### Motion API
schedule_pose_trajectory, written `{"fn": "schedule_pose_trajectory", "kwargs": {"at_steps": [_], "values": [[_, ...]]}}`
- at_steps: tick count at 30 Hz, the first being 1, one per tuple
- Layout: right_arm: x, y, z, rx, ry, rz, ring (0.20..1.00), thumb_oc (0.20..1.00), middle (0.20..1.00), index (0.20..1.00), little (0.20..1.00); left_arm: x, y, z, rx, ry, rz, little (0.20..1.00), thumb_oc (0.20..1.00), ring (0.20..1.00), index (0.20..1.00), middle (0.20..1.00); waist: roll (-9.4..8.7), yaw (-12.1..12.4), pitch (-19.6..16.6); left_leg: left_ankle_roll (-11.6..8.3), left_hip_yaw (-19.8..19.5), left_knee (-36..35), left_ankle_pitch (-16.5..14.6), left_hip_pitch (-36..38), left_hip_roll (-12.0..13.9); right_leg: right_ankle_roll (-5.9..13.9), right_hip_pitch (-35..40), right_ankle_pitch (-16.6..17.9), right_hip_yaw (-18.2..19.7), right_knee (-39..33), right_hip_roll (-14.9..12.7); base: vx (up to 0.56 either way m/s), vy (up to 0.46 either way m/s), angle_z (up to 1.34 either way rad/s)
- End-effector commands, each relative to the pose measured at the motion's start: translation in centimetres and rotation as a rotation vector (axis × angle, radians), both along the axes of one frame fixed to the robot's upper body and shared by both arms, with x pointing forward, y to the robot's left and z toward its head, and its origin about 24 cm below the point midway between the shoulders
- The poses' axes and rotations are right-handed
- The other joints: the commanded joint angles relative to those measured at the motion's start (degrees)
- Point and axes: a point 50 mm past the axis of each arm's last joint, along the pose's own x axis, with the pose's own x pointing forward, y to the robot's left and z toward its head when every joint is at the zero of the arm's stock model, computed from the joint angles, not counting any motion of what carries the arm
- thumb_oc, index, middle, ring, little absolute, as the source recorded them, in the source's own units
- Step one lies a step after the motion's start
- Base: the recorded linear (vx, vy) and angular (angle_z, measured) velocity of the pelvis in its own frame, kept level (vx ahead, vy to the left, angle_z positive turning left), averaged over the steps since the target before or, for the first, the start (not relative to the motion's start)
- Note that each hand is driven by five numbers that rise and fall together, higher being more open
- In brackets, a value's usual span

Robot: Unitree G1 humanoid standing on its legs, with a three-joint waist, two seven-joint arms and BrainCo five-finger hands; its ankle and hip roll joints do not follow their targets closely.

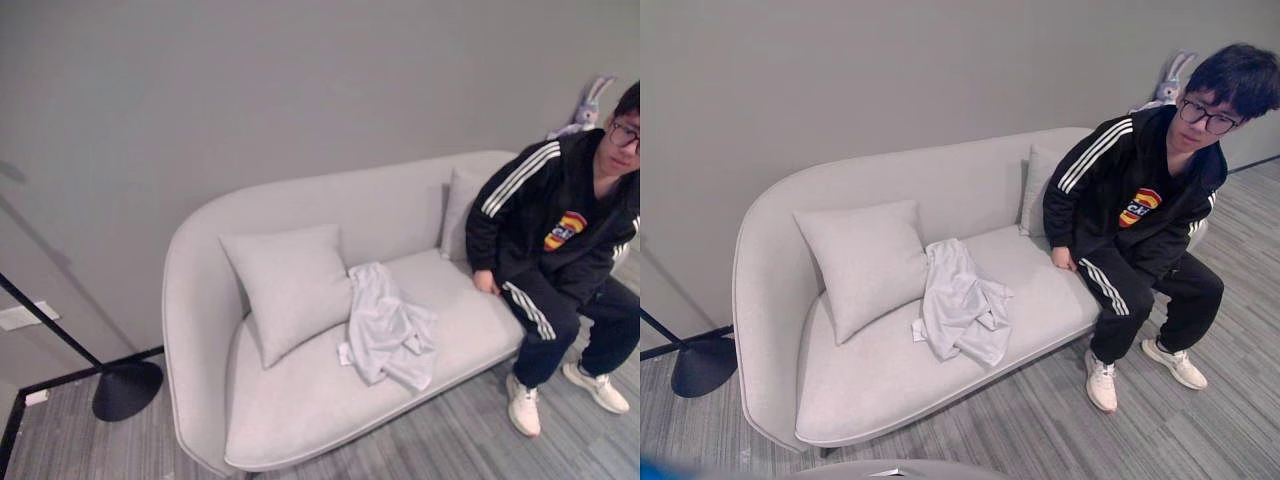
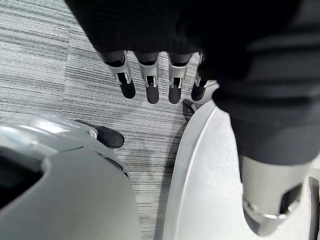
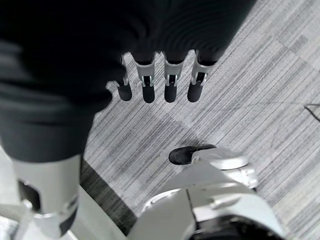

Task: Hang the clothes on the sofa on the clothes rack.

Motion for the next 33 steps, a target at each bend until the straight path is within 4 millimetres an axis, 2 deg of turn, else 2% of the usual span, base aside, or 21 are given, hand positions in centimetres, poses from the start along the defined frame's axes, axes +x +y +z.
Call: {"fn": "schedule_pose_trajectory", "kwargs": {"at_steps": [1,7,10,11,13,14,15,16,17,19,20,21,22,23,25,26,28,29,30,33], "values": [[1.9,-0.6,0.2,-0.024,-0.016,0.081,1.0,1.0,1.0,1.0,1.0,0.4,-0.6,-0.1,-0.014,0.007,0.01,1.0,1.0,1.0,1.0,1.0,0.15,-1.2,-0.3,-4.95,-6.4,-0.9,-1.4,1.2,5.9,4.85,0.7,-2.9,-0.7,1.0,-4.9,-0.01,0.039,-0.04],[2.3,-1.5,0.4,-0.07,-0.045,0.027,1.0,1.0,1.0,1.0,1.0,0.6,-0.3,-0.1,0.002,0.005,0.011,1.0,1.0,1.0,1.0,1.0,0.15,-2.0,0.0,-4.39,-5.8,-0.8,-1.9,0.9,5.0,5.47,0.2,-2.3,-0.3,1.2,-5.7,-0.01,0.059,-0.07],[2.4,-3.9,1.1,-0.152,-0.094,-0.136,1.0,1.0,1.0,1.0,1.0,1.3,-0.1,0.0,0.022,-0.015,-0.008,1.0,1.0,1.0,1.0,1.0,0.54,-3.3,1.0,-3.45,-5.3,-0.9,-2.3,0.4,4.1,6.22,-2.3,-2.7,0.1,5.1,-6.9,-0.03,0.103,-0.03],[2.4,-3.9,1.1,-0.152,-0.094,-0.136,1.0,1.0,1.0,1.0,1.0,1.3,-0.1,0.0,0.022,-0.015,-0.008,1.0,1.0,1.0,1.0,1.0,0.56,-3.3,0.9,-3.44,-5.3,-0.9,-2.3,0.4,4.1,6.23,-2.5,-2.7,0.1,5.3,-6.9,-0.03,0.075,-0.09],[3.0,-5.7,1.8,-0.215,-0.131,-0.194,1.0,1.0,1.0,1.0,1.0,1.9,0.2,0.1,0.031,-0.033,-0.022,1.0,1.0,1.0,1.0,1.0,0.81,-4.0,2.0,-2.63,-4.9,-0.8,-2.6,0.0,3.6,6.71,-5.3,-3.4,0.4,9.6,-7.6,-0.09,0.13,-0.18],[4.6,-7.5,2.8,-0.283,-0.211,-0.2,1.0,1.0,1.0,1.0,1.0,2.3,0.6,0.3,0.046,-0.049,-0.027,1.0,1.0,1.0,1.0,1.0,0.99,-4.7,3.7,-1.66,-4.3,-0.7,-3.0,-0.1,3.2,7.97,-9.5,-3.6,0.8,16.2,-8.4,-0.14,0.202,-0.3],[6.0,-8.3,3.4,-0.322,-0.268,-0.176,1.0,1.0,1.0,1.0,1.0,2.3,0.8,0.3,0.052,-0.05,-0.024,1.0,1.0,1.0,1.0,1.0,0.86,-4.9,4.5,-1.1,-3.5,-0.7,-3.3,0.0,2.8,9.01,-12.7,-3.3,1.2,20.8,-9.4,-0.17,0.226,-0.36],[8.9,-9.8,5.2,-0.411,-0.392,-0.113,1.0,1.0,1.0,1.0,1.0,2.3,1.3,0.4,0.065,-0.05,-0.019,1.0,1.0,1.0,1.0,1.0,0.62,-5.3,6.3,-0.19,-2.2,-0.6,-3.7,0.4,2.1,10.97,-16.3,0.4,0.3,26.7,-11.6,-0.11,0.132,-0.37],[8.9,-9.8,5.2,-0.411,-0.391,-0.113,1.0,1.0,1.0,1.0,1.0,2.3,1.3,0.4,0.065,-0.05,-0.019,1.0,1.0,1.0,1.0,1.0,0.5,-5.2,6.2,-0.12,-2.1,-0.6,-3.7,0.3,1.9,11.03,-16.6,0.3,0.5,27.1,-11.8,-0.08,0.083,-0.47],[12.7,-10.1,8.0,-0.498,-0.585,-0.016,1.0,1.0,1.0,1.0,1.0,2.4,1.3,0.5,0.068,-0.053,-0.014,1.0,1.0,1.0,1.0,1.0,0.55,-5.4,6.8,0.25,-1.1,-0.6,-4.2,0.8,1.7,11.75,-18.2,1.3,-1.5,29.5,-13.7,0.01,0.022,-0.54],[13.5,-10.3,9.2,-0.545,-0.645,0.02,1.0,1.0,1.0,1.0,1.0,2.7,1.3,0.5,0.068,-0.068,-0.011,1.0,1.0,1.0,1.0,1.0,0.53,-5.6,6.8,0.17,-0.6,-0.6,-4.4,1.1,1.5,11.69,-18.0,1.2,-2.5,28.9,-14.4,0.08,-0.03,-0.59],[14.8,-11.0,12.1,-0.688,-0.733,0.116,1.0,1.0,1.0,1.0,1.0,3.4,1.2,0.6,0.071,-0.101,-0.031,1.0,1.0,1.0,1.0,1.0,0.36,-5.6,6.6,-0.04,0.1,-0.8,-4.9,1.6,1.2,11.17,-16.8,0.9,-4.7,25.6,-16.5,0.07,-0.039,-0.55],[14.7,-11.0,12.1,-0.69,-0.729,0.116,1.0,1.0,1.0,1.0,1.0,3.3,1.2,0.6,0.072,-0.099,-0.033,1.0,1.0,1.0,1.0,1.0,0.44,-5.7,6.6,-0.05,0.0,-0.8,-4.9,1.7,1.3,11.17,-16.3,1.0,-5.0,25.2,-16.4,0.06,-0.081,-0.57],[15.2,-11.4,13.2,-0.757,-0.752,0.159,1.0,1.0,1.0,1.0,1.0,3.6,1.1,0.7,0.074,-0.11,-0.052,1.0,1.0,1.0,1.0,1.0,0.39,-5.3,6.5,-0.23,0.5,-0.9,-5.1,1.6,1.1,10.9,-15.6,1.3,-6.3,22.6,-17.8,0.02,-0.098,-0.35],[16.2,-11.9,14.8,-0.87,-0.764,0.219,1.0,1.0,1.0,1.0,1.0,4.0,1.1,0.7,0.08,-0.117,-0.07,1.0,1.0,1.0,1.0,1.0,0.42,-4.4,5.9,-0.9,1.8,-1.1,-5.2,1.0,1.3,11.06,-14.0,3.9,-8.8,14.4,-19.6,0.06,-0.196,-0.26],[16.7,-12.0,15.4,-0.917,-0.766,0.251,1.0,1.0,1.0,1.0,1.0,4.2,1.2,0.8,0.088,-0.12,-0.071,1.0,1.0,1.0,1.0,1.0,0.55,-4.0,5.6,-1.44,1.8,-1.2,-6.0,1.2,1.9,11.9,-13.9,4.7,-8.9,11.6,-20.3,0.11,-0.238,-0.38],[17.7,-11.8,15.9,-0.978,-0.758,0.303,1.0,1.0,1.0,1.0,1.0,5.1,1.4,1.0,0.11,-0.136,-0.072,1.0,1.0,1.0,1.0,1.0,0.32,-3.3,5.5,-2.23,2.8,-1.2,-6.1,1.0,3.1,12.79,-15.0,8.1,-8.4,7.2,-21.3,0.15,-0.231,-0.66],[18.1,-11.6,16.1,-1.0,-0.752,0.347,1.0,1.0,1.0,1.0,1.0,5.3,1.4,1.0,0.117,-0.142,-0.074,1.0,1.0,1.0,1.0,1.0,0.01,-3.0,5.6,-2.51,3.0,-1.2,-6.2,1.3,3.4,12.78,-15.0,8.4,-8.3,6.0,-21.4,0.2,-0.299,-0.74],[18.3,-11.3,15.6,-1.008,-0.718,0.384,1.0,1.0,1.0,1.0,1.0,5.3,1.5,1.1,0.136,-0.142,-0.102,1.0,1.0,1.0,1.0,1.0,-1.36,-2.4,5.7,-3.06,3.6,-1.2,-6.0,2.3,3.2,12.64,-14.4,9.8,-7.9,5.3,-21.3,0.21,-0.294,-0.47],[18.4,-11.2,15.2,-1.012,-0.687,0.438,1.0,1.0,1.0,1.0,1.0,5.2,1.3,1.0,0.134,-0.138,-0.13,1.0,1.0,1.0,1.0,1.0,-1.4,-2.3,5.2,-4.0,3.0,-1.2,-5.7,2.9,4.6,12.28,-14.1,9.0,-8.1,6.4,-20.2,0.12,-0.192,0.03]]}}
